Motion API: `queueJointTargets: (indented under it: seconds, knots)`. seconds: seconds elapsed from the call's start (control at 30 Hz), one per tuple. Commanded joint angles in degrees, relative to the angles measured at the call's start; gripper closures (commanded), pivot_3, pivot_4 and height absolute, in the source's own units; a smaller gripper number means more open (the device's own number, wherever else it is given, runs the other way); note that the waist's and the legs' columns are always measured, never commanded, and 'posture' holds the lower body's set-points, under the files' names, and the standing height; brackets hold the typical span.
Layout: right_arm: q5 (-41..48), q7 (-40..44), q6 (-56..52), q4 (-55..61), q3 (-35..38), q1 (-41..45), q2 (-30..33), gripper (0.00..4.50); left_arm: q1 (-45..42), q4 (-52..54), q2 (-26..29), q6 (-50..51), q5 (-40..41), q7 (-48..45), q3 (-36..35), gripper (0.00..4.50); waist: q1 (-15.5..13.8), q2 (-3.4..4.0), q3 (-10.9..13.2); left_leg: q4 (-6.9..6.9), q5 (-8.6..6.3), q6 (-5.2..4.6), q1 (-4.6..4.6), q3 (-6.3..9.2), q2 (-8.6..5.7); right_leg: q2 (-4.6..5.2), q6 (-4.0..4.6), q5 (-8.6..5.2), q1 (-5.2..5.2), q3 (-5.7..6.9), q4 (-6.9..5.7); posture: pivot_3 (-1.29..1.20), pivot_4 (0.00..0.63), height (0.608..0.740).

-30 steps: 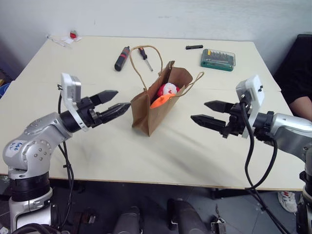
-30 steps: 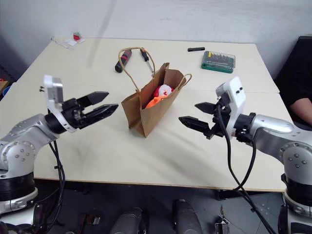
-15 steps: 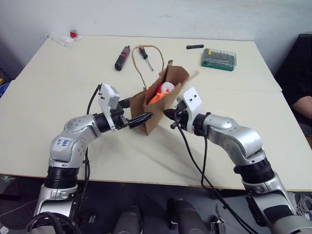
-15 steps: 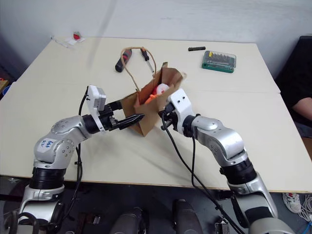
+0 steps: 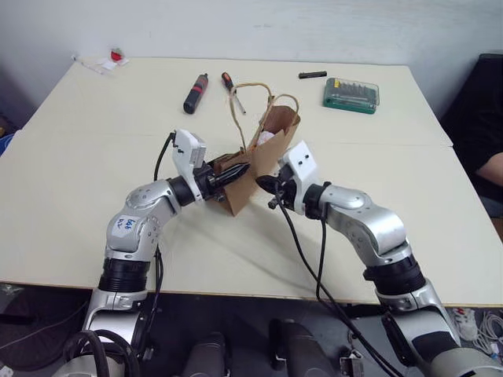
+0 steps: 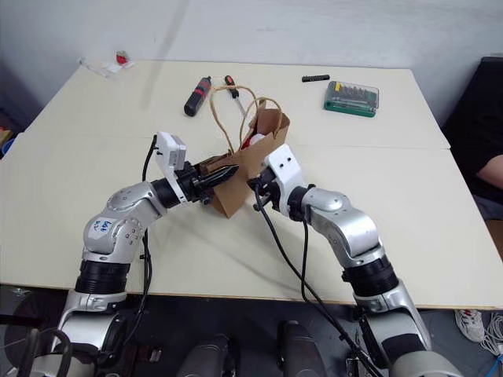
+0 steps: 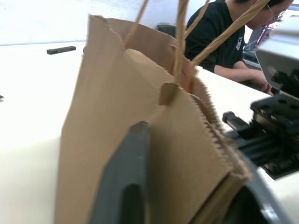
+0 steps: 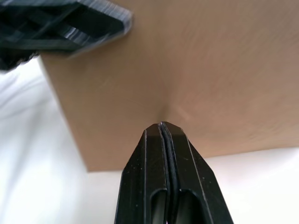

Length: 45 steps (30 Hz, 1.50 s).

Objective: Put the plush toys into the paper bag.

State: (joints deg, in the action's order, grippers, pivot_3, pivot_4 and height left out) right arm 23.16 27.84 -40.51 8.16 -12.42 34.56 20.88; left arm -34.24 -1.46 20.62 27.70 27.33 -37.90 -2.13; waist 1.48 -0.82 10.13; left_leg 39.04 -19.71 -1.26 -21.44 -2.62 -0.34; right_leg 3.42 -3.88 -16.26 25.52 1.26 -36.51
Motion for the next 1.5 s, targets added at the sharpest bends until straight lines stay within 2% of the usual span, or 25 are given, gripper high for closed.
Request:
queueJointTargets:
  seconds: [0.03, 0.07, 0.17, 0.23, 0.3, 0.37, 0.5, 0.6, 0.7, 0.77, 0.83, 0.97, 1.07, 1.2, 1.33, 1.5]
  knots:
    - [0.69, 1.79, 2.86, 4.83, 4.27, -2.92, 1.35, 4.50, -1.45, -1.41, 0.63, -2.68, -0.99, -2.40, 0.05, 4.21, -0.10, 0.00, 0.00, 0.01, 0.00, 0.00, 0.00, 0.00, -0.01, 0.01, 0.00, 0.00, 0.00, 0.00, 0.00, 0.00, 0.150, 0.740]
    - [0.85, 2.05, 3.19, 5.47, 4.94, -3.74, 1.55, 4.50, -1.69, -1.96, 0.79, -3.16, -1.22, -3.01, 0.10, 4.47, -0.16, 0.00, 0.00, 0.02, 0.00, 0.00, 0.00, 0.00, -0.01, 0.00, 0.00, 0.00, -0.01, 0.00, 0.00, 0.00, 0.150, 0.740]
    - [3.58, 5.50, 2.47, 11.82, 9.78, -9.50, 6.16, 4.50, -3.45, -4.15, 2.67, -7.29, -3.18, -7.67, 1.48, 4.47, -0.67, 0.00, 0.00, 0.02, 0.00, 0.00, 0.00, 0.00, -0.01, 0.00, 0.00, 0.00, -0.01, 0.02, 0.00, 0.00, 0.150, 0.740]
    - [7.06, 9.38, -0.11, 17.97, 14.95, -15.60, 12.23, 4.50, -5.29, -5.28, 4.30, -10.85, -5.19, -12.51, 3.84, 4.47, -1.53, 0.01, 0.01, -0.01, -0.02, -0.01, -0.01, 0.00, -0.01, -0.01, 0.00, 0.00, -0.01, 0.02, 0.04, 0.00, 0.150, 0.740]
    - [13.55, 15.04, -4.23, 24.27, 25.81, -24.57, 20.01, 4.12, -8.32, -5.87, 4.63, -12.68, -4.64, -18.65, 5.97, 4.50, -2.03, 0.05, 0.03, -0.01, -0.04, -0.04, -0.02, 0.01, -0.02, -0.02, 0.00, 0.00, -0.05, 0.06, 0.12, 0.00, 0.150, 0.740]
    - [19.84, 19.22, -7.40, 28.38, 36.18, -31.58, 25.12, 3.61, -10.95, -6.31, 4.03, -10.56, -1.52, -23.25, 6.10, 4.50, -3.07, 0.07, 0.04, 0.03, -0.09, -0.12, -0.11, 0.03, -0.04, 0.00, -0.02, 0.01, -0.06, 0.12, 0.22, 0.00, 0.150, 0.740]
    - [31.25, 26.64, -12.32, 33.76, 57.59, -44.47, 30.66, 2.14, -15.05, -9.95, 3.63, -6.69, 1.17, -33.78, 8.30, 4.50, -2.74, 0.07, 0.04, 0.06, -0.12, -0.22, -0.04, 0.03, -0.04, -0.05, -0.22, 0.12, -0.28, 0.07, 0.46, 0.00, 0.150, 0.740]
    - [36.08, 27.86, -13.68, 34.99, 65.92, -49.62, 31.54, 1.09, -16.84, -14.62, 3.15, -7.58, 0.00, -39.47, 10.25, 4.50, -2.15, 0.07, 0.04, -0.06, -0.28, -0.45, 0.63, 0.01, 0.04, -0.18, -0.23, 0.13, -0.98, 0.01, 0.77, 0.00, 0.150, 0.740]
    - [38.92, 29.96, -14.49, 33.46, 73.95, -53.77, 32.19, 0.04, -19.01, -20.62, 2.93, -8.47, -1.43, -47.48, 13.24, 4.50, -1.80, 0.06, 0.05, -0.06, -0.41, -0.64, 0.87, -0.02, 0.04, -0.15, -0.23, 0.13, -1.13, -0.10, 0.71, 0.00, 0.150, 0.740]
    - [40.41, 30.86, -14.66, 31.72, 78.17, -55.64, 32.41, 0.04, -20.98, -26.20, 1.86, -11.78, -3.60, -50.29, 14.45, 4.50, -1.86, 0.05, 0.05, -0.04, -0.41, -0.64, 0.87, -0.01, 0.01, -0.13, -0.23, 0.13, -1.12, -0.10, 0.67, 0.00, 0.150, 0.740]
    - [41.43, 30.24, -14.26, 30.90, 79.33, -56.14, 32.49, 0.04, -22.69, -31.37, 0.84, -15.29, -5.53, -51.22, 14.62, 4.50, -1.93, 0.00, 0.08, -0.03, -0.42, -0.66, 0.85, -0.01, 0.01, -0.12, -0.23, 0.13, -1.12, -0.10, 0.70, 0.00, 0.150, 0.740]
    - [40.27, 28.58, -12.41, 31.10, 76.49, -55.76, 32.46, 0.04, -24.08, -37.64, 0.02, -20.61, -8.22, -51.65, 14.49, 4.50, -2.02, -0.03, 0.10, -0.04, -0.44, -0.69, 0.80, -0.01, 0.01, -0.09, -0.23, 0.13, -1.06, -0.11, 0.72, 0.00, 0.150, 0.740]
    - [39.14, 28.13, -11.47, 31.22, 73.70, -55.60, 32.98, 0.04, -23.24, -35.23, 1.36, -18.38, -8.23, -52.49, 14.65, 4.50, -1.92, -0.03, 0.10, -0.05, -0.45, -0.68, 0.77, -0.01, 0.02, -0.09, -0.23, 0.13, -1.00, -0.11, 0.71, 0.00, 0.150, 0.740]
    - [36.41, 29.80, -9.94, 29.47, 70.70, -55.52, 34.91, 0.00, -21.60, -28.26, 4.79, -12.21, -6.16, -51.06, 12.96, 3.61, -1.84, -0.03, 0.10, -0.05, -0.44, -0.66, 0.74, 0.00, 0.02, -0.08, -0.23, 0.13, -0.97, -0.12, 0.70, 0.00, 0.150, 0.740]
    - [36.52, 31.45, -9.30, 25.26, 67.61, -51.55, 38.58, 0.00, -18.14, -16.64, 11.56, -4.36, -2.81, -48.13, 8.97, 2.33, -1.28, -0.02, 0.10, -0.06, -0.43, -0.63, 0.75, 0.00, 0.02, -0.05, -0.23, 0.13, -0.95, -0.14, 0.67, 0.00, 0.150, 0.740]
    - [34.63, 35.50, -7.96, 19.79, 63.35, -46.96, 42.74, 0.00, -10.53, -0.53, 23.51, 8.54, 3.98, -45.20, 0.27, 0.73, -1.18, 0.03, 0.13, -0.06, -0.37, -0.52, 0.76, 0.06, 0.03, -0.01, -0.19, 0.11, -0.95, -0.11, 0.68, 0.00, 0.150, 0.740]
